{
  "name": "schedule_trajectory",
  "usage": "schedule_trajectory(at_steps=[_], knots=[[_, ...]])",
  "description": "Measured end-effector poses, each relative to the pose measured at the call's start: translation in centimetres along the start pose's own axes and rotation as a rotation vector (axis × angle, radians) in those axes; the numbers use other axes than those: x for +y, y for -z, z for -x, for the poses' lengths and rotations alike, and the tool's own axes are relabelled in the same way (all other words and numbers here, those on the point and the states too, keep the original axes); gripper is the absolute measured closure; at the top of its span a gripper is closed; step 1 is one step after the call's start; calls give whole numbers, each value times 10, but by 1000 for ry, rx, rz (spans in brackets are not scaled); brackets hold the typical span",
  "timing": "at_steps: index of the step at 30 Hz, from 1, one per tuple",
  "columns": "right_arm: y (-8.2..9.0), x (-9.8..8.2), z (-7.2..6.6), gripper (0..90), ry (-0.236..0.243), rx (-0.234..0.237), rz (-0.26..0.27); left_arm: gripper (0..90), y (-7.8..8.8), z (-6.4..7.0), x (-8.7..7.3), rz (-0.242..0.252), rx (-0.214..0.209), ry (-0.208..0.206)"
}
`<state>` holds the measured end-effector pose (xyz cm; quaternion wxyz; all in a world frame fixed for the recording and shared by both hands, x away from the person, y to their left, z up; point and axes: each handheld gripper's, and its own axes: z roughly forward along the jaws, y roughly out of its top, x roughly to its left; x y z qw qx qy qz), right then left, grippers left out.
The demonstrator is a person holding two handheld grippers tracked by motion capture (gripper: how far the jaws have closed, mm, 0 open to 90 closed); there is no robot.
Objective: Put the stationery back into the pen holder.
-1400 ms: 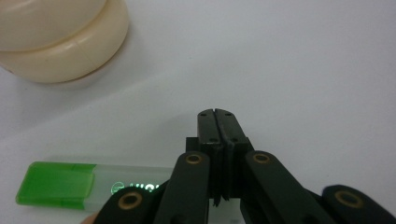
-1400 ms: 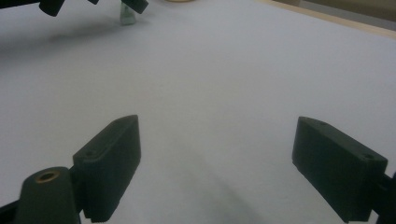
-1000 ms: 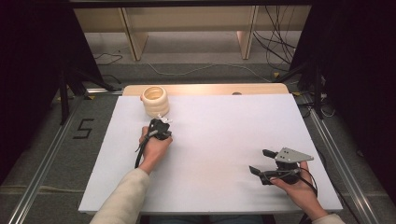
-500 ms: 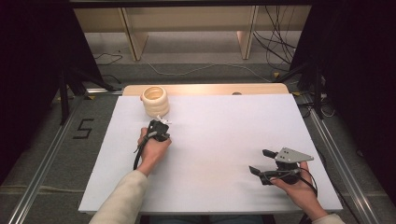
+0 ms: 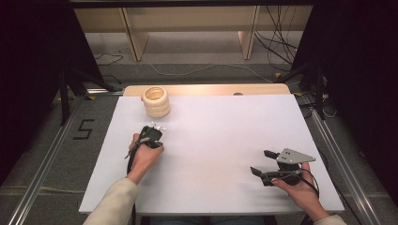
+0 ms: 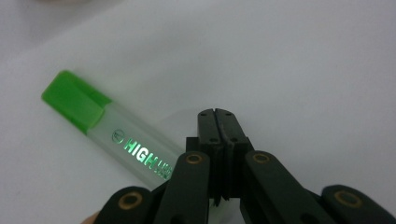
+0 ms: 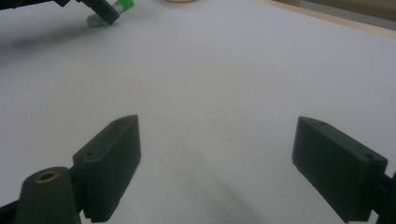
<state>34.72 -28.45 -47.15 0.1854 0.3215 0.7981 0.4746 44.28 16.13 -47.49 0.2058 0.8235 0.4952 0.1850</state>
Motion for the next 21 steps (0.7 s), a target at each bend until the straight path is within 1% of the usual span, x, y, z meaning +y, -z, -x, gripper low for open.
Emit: schedule_trajectory(at_steps=[3,4,5,6,7,8,9,10,12,16,19,21], knots=[[0,0,-1,162,-2,0,-2,897,6,-8,-9,-23,8,9],[0,0,-1,162,-1,-1,-1,898,9,-13,-15,-33,8,30],[0,0,-1,162,-1,-1,-1,898,9,-13,-15,-33,8,30],[0,0,-1,162,-1,-1,-1,898,11,-17,-17,-44,18,25],[0,0,-1,162,-2,-1,-2,898,13,-23,-23,-48,31,49],[0,0,-1,162,-3,-1,-1,898,13,-23,-23,-48,31,49],[0,0,-1,162,-3,0,-2,898,15,-30,-27,-56,33,56],[0,0,-1,162,-3,0,-2,897,15,-30,-27,-56,33,56],[0,0,-1,162,-5,-1,-3,898,17,-37,-31,-58,41,74],[0,0,-1,162,-6,-1,-4,898,17,-39,-32,-66,42,71],[0,0,-1,162,-6,-1,-4,897,17,-38,-32,-64,47,65],[0,0,-1,162,-5,-1,-3,877,17,-38,-30,-66,41,60]])
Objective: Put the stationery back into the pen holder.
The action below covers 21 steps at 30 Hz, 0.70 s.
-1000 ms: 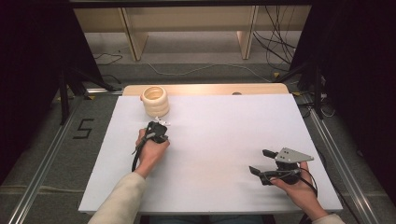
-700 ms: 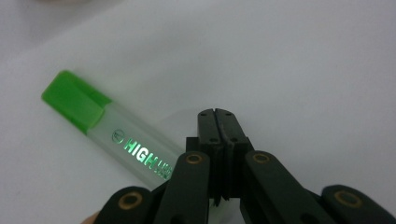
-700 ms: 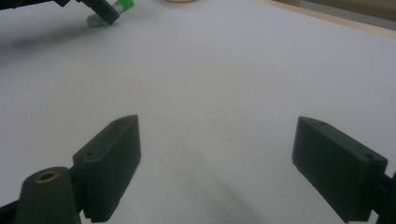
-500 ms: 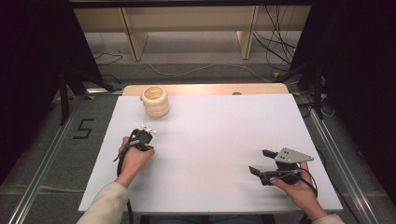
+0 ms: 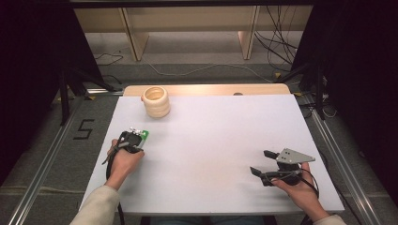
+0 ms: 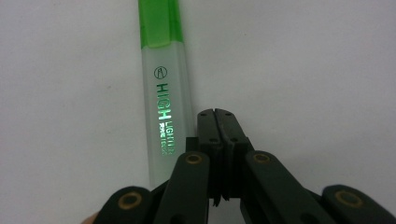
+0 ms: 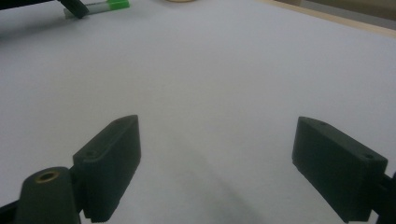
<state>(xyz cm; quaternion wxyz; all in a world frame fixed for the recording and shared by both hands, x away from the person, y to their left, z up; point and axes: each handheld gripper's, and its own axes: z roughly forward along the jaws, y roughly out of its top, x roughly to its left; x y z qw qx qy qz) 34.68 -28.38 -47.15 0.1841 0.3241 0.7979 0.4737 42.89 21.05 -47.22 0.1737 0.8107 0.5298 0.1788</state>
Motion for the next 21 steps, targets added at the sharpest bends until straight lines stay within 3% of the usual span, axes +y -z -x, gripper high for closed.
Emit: schedule_trajectory(at_steps=[6,11,14,15,21], knots=[[0,0,0,162,-1,2,-1,727,5,-2,11,20,-6,-8],[0,0,1,162,1,2,-1,558,5,-14,30,35,7,13],[0,0,1,162,1,2,-2,491,1,-21,35,24,14,42],[0,0,0,162,1,2,-2,429,-5,-27,41,16,-4,57],[-1,0,1,162,1,1,-3,374,-20,-38,52,-25,-3,103]])
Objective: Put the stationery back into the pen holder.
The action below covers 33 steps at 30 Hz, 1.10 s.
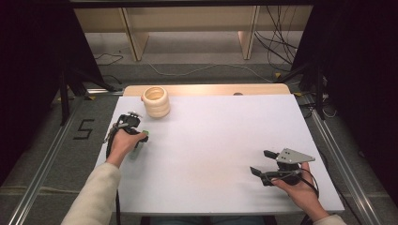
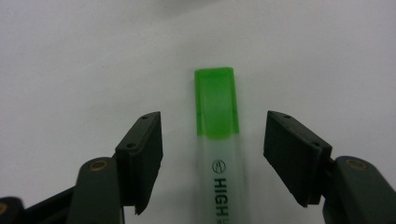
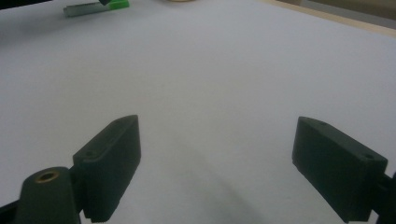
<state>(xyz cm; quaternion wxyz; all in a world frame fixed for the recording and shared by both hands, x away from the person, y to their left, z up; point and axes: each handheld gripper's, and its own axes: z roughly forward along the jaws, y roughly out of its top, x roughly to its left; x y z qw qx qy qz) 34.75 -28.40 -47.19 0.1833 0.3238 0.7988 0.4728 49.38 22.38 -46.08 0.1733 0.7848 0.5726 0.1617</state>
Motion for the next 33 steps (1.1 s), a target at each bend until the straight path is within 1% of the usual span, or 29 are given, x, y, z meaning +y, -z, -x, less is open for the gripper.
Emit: schedule_trajectory(at_steps=[2,3,6,8,10,13,14,16,19,22,23,26,31,33], knots=[[0,0,0,162,1,-2,-3,375,-2,-1,1,-3,0,1],[0,0,0,162,2,-2,-2,381,-5,-1,4,-18,5,-2],[0,0,0,162,0,-2,-3,383,-8,-1,6,-24,10,-8],[0,0,0,163,1,-3,-4,387,-9,-1,9,-23,5,1],[0,0,0,162,0,-3,-4,394,-10,0,10,-23,4,2],[0,0,0,162,2,-2,-3,405,-12,1,12,-28,-9,3],[0,0,0,162,2,-2,-3,439,-13,1,13,-28,-14,5],[0,0,0,163,2,-2,-3,459,-15,1,13,-31,-16,4],[0,0,0,162,3,-2,-4,473,-17,-1,14,-41,-32,21],[0,0,0,162,2,-1,-6,492,-17,-1,14,-43,-38,19],[0,0,0,162,2,-1,-6,502,-17,-2,14,-45,-48,36],[0,0,0,162,1,-2,-7,510,-17,-2,14,-47,-54,42],[0,0,0,162,2,-2,-8,521,-17,-2,14,-49,-58,40],[0,0,0,162,2,-2,-8,532,-17,-2,15,-52,-57,32]])
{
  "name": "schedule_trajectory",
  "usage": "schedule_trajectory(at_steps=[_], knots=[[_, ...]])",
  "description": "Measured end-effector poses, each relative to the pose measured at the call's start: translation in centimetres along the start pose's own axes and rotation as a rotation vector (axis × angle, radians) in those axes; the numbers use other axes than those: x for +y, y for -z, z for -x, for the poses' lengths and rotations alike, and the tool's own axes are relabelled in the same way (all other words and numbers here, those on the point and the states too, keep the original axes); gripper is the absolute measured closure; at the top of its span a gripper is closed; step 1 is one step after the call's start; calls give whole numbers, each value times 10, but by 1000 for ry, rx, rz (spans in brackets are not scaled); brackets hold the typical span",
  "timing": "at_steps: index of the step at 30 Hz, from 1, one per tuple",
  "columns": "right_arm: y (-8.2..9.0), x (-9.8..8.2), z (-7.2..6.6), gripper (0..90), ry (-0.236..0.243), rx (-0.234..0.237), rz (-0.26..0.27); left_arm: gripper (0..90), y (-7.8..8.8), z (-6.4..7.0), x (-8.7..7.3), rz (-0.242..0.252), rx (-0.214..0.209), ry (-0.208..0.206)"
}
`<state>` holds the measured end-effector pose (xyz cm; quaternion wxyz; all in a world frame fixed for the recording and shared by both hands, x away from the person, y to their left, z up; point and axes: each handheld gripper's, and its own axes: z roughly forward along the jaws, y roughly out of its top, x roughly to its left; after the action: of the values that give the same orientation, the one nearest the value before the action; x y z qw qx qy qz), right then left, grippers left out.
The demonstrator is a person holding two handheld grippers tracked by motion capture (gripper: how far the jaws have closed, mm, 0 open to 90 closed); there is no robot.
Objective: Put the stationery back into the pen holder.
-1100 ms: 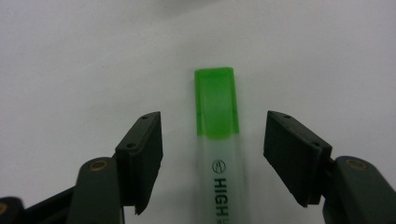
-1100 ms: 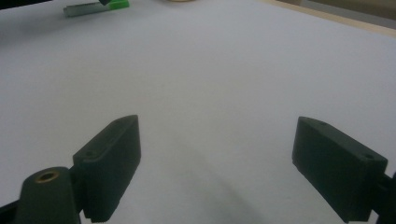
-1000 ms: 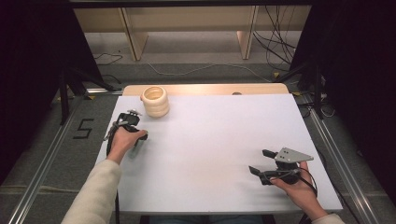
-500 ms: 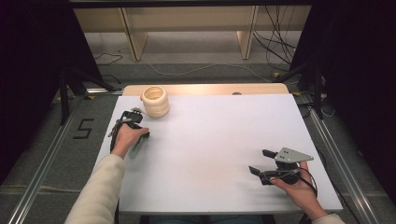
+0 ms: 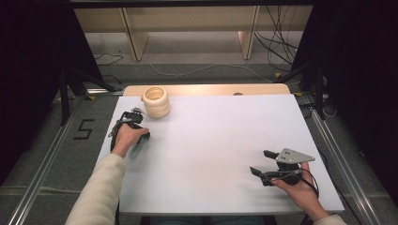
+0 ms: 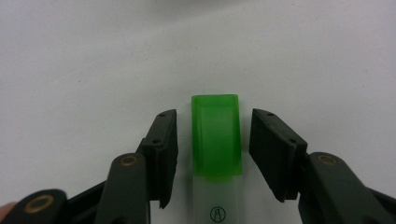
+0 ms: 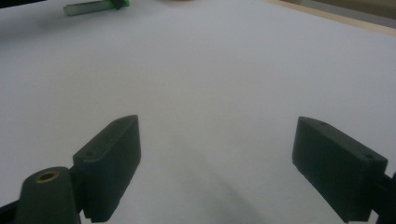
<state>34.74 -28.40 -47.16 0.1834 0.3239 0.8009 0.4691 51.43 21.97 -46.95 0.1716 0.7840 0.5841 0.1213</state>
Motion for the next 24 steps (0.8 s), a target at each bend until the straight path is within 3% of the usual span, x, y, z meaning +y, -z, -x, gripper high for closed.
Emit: schedule_trajectory(at_steps=[17,24], knots=[[0,0,0,162,-3,1,9,664,1,0,2,-23,-15,-2],[0,0,0,162,-3,1,8,669,1,1,2,-25,-8,4]])
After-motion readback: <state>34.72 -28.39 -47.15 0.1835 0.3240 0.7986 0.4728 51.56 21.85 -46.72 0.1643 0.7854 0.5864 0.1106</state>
